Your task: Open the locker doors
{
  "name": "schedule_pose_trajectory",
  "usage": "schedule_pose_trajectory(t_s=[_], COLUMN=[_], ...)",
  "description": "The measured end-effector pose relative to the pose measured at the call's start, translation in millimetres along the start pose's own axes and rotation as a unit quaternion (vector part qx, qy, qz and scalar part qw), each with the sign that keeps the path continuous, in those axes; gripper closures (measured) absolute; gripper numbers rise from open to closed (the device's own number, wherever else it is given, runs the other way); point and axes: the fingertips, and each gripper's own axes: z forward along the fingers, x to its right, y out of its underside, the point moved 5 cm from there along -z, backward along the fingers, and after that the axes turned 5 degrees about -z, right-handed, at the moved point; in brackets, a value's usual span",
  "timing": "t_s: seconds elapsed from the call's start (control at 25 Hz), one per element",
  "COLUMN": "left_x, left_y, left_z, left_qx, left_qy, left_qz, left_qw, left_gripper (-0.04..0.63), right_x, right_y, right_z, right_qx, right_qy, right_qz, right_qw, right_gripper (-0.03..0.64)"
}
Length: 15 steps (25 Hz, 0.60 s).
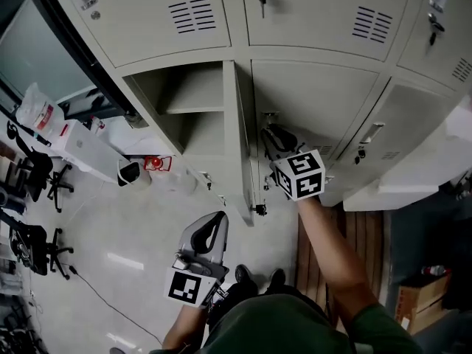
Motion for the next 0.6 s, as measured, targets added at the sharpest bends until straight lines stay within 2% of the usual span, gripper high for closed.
schedule_pose_trajectory(t_s=[0.32,0.6], left_x=[-2,1], left_y=[8,12], left_z=[1,-5], left_qx=[-0.003,-0.003], left_qy=[-0.002,-0.008], left_qz=[-0.01,-0.013], left_qw=[0.9999,0.9999], left_gripper=[0.592,0.592], right_x=[4,-10], right_y=[12,16], right_z=[19,-10], right_qx=[-0.009,0.001], right_qy=[0.004,-0.038], right_qz=[-0.012,-0.018], right_qw=[1.0,0.999], right_gripper=[0.572,0.589])
